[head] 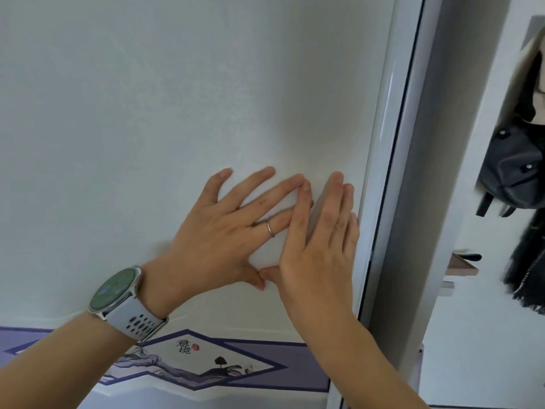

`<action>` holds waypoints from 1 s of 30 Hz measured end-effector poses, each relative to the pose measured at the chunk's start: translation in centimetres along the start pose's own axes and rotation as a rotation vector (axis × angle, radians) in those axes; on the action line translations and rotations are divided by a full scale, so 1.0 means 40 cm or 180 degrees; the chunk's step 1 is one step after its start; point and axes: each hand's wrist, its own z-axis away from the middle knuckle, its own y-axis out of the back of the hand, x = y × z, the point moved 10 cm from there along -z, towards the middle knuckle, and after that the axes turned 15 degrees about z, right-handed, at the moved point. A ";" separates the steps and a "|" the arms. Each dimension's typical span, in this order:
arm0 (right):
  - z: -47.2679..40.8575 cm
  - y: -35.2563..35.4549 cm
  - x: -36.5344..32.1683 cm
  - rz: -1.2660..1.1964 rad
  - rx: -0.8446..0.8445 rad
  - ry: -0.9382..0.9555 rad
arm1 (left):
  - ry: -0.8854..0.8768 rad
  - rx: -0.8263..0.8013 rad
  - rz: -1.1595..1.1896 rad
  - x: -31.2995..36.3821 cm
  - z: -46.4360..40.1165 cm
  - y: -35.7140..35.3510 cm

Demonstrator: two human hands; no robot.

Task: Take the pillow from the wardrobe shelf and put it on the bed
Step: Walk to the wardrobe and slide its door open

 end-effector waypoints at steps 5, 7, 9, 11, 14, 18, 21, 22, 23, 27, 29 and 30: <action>-0.001 -0.006 -0.068 -0.0099 -0.0041 0.0056 | -0.0014 0.0036 0.0004 -0.050 0.043 0.004; -0.004 -0.006 -0.097 -0.0115 -0.0032 0.0055 | -0.0025 0.0074 0.0007 -0.071 0.063 0.008; -0.007 -0.007 -0.129 -0.0108 -0.0026 0.0055 | -0.0035 0.0104 0.0018 -0.094 0.084 0.013; -0.008 -0.009 -0.162 -0.0090 -0.0020 0.0044 | -0.0040 0.0112 0.0021 -0.118 0.108 0.017; -0.010 -0.010 -0.215 -0.0083 0.0000 0.0032 | -0.0034 0.0089 0.0021 -0.158 0.144 0.024; -0.014 -0.011 -0.294 -0.0001 -0.0050 -0.0003 | -0.0048 0.0040 0.0032 -0.216 0.197 0.034; -0.016 -0.009 -0.358 0.0056 -0.0036 -0.0029 | -0.0072 0.0074 0.0017 -0.260 0.240 0.047; -0.017 -0.009 -0.380 0.0065 -0.0020 -0.0038 | -0.0075 0.0074 0.0021 -0.276 0.255 0.051; -0.017 -0.008 -0.402 0.0072 -0.0005 -0.0042 | -0.0075 0.0069 0.0024 -0.292 0.270 0.054; -0.019 -0.002 -0.497 0.0031 0.0041 -0.0029 | -0.0054 0.0025 -0.0008 -0.365 0.335 0.066; -0.021 0.001 -0.543 0.0009 0.0075 -0.0033 | -0.0071 0.0031 -0.0002 -0.400 0.368 0.072; -0.022 0.002 -0.567 0.0015 0.0089 -0.0035 | -0.0078 0.0044 0.0001 -0.418 0.384 0.075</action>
